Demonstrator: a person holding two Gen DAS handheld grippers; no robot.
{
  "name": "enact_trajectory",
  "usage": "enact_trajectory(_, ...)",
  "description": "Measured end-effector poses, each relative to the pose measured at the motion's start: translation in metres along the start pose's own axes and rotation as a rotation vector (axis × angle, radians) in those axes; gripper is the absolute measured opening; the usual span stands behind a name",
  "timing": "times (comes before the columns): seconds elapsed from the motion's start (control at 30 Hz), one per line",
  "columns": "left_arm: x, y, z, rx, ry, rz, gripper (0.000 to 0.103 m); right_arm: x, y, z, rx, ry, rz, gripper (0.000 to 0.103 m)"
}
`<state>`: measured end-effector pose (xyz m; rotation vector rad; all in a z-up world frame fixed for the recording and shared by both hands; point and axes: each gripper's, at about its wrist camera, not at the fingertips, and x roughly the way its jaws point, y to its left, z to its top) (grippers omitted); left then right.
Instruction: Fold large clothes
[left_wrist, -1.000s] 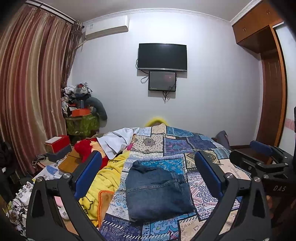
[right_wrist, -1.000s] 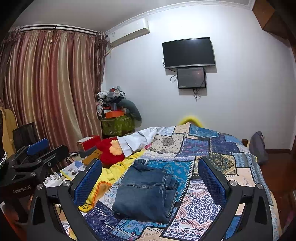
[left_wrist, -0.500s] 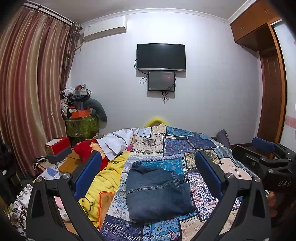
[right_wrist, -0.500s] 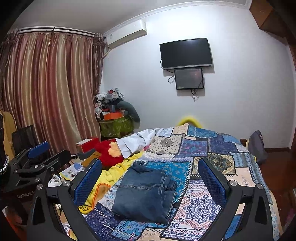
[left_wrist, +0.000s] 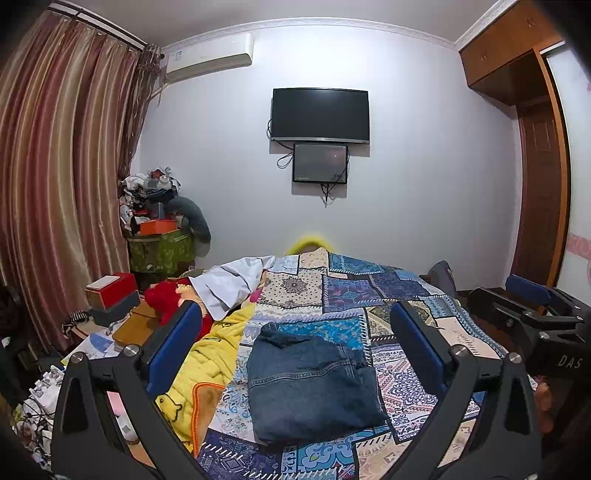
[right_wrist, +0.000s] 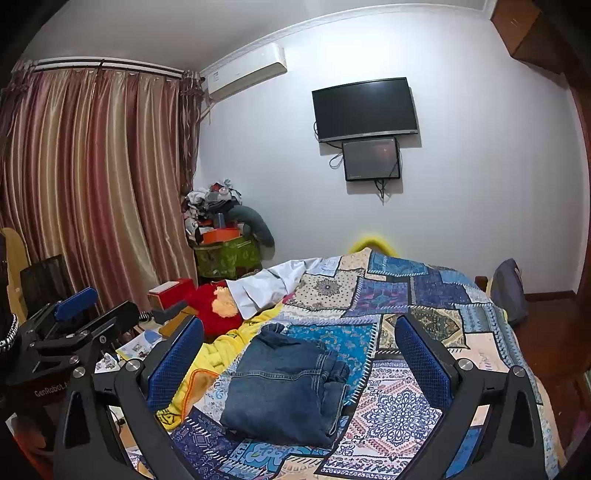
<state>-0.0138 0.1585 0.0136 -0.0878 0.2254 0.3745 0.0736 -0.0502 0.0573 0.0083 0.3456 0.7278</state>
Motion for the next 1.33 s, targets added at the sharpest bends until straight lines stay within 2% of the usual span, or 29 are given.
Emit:
enact_trajectory(0.8, -0.002, 0.005, 0.004, -0.012, 0.009, -0.060, 0.103, -0.008, 0.002, 0.003, 0.004, -0.026, 0.003, 0.103)
enact_trajectory(1.33, -0.003, 0.003, 0.003, -0.016, 0.009, -0.058, 0.103, -0.012, 0.001, 0.004, 0.020, -0.021, 0.008, 0.103)
